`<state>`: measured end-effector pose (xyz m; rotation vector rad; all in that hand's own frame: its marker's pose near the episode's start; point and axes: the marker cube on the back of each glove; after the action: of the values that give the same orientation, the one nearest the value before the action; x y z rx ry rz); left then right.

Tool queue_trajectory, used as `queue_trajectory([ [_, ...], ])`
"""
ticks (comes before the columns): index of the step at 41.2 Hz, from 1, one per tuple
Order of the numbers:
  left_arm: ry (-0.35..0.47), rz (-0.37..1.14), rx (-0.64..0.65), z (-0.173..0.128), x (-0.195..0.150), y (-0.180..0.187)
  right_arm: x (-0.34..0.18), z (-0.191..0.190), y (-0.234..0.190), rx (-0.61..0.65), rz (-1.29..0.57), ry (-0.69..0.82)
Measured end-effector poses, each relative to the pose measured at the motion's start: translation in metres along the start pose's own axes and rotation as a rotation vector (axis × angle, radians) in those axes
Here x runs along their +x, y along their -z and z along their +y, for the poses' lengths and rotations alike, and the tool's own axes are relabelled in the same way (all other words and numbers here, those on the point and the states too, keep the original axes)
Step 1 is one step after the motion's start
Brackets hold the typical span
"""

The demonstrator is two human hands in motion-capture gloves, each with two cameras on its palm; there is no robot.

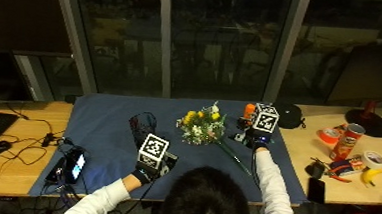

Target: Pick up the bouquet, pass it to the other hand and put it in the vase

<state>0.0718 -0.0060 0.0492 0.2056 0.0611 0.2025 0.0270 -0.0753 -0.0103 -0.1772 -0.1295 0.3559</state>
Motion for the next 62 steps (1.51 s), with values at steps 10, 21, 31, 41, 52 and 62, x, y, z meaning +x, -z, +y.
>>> queue_trajectory([
  [10, 0.015, 0.033, -0.024, 0.002, -0.004, -0.003, 0.036, -0.052, -0.069, -0.024, -0.057, -0.146],
  [21, 0.000, 0.069, -0.022, 0.005, 0.010, -0.016, 0.024, -0.026, -0.135, -0.102, -0.153, -0.235],
  [31, 0.001, 0.065, -0.083, -0.003, 0.012, -0.029, 0.025, -0.034, -0.172, -0.069, 0.094, -0.335],
  [41, -0.009, 0.152, -0.173, -0.008, 0.015, -0.032, 0.026, -0.048, -0.169, 0.148, 0.042, -0.348],
  [52, 0.013, 0.501, -0.166, -0.027, 0.009, -0.016, 0.026, -0.056, -0.164, 0.352, -0.216, -0.319],
  [62, 0.012, 0.721, -0.182, -0.064, 0.020, -0.009, -0.008, -0.044, -0.133, 0.288, -0.670, -0.264],
])
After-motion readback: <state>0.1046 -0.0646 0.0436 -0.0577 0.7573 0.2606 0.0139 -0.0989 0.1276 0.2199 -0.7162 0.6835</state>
